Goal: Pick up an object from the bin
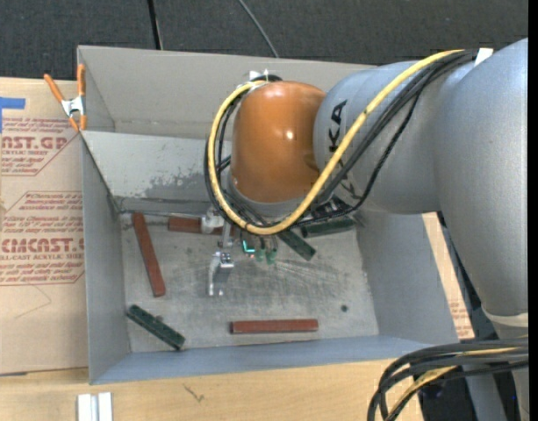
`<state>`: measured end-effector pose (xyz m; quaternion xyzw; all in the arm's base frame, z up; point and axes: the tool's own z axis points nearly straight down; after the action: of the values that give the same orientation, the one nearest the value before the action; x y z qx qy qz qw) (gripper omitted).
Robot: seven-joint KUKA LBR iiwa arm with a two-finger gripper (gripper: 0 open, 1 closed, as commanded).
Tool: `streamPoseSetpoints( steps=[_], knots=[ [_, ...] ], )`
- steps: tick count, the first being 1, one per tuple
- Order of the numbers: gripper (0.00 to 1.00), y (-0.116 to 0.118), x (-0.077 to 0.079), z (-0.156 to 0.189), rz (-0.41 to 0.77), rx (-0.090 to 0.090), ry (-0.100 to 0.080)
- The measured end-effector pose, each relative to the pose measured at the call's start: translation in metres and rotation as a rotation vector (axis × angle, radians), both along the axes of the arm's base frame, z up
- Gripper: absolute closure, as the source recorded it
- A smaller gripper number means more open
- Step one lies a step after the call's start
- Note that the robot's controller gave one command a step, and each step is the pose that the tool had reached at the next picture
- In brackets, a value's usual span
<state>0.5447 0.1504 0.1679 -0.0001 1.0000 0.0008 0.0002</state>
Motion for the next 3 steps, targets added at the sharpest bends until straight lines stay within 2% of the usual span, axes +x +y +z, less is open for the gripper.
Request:
streamPoseSetpoints(
  steps=[1,2,3],
  knots=[
    [0.0,-0.026,-0.029,-0.026,-0.052,0.001,-0.003],
    [1.0,-0.07,-0.022,-0.092,0.011,0.004,-0.018],
    [0.0,-0.07,-0.026,-0.095,0.013,0.001,-0.002]
  ],
)
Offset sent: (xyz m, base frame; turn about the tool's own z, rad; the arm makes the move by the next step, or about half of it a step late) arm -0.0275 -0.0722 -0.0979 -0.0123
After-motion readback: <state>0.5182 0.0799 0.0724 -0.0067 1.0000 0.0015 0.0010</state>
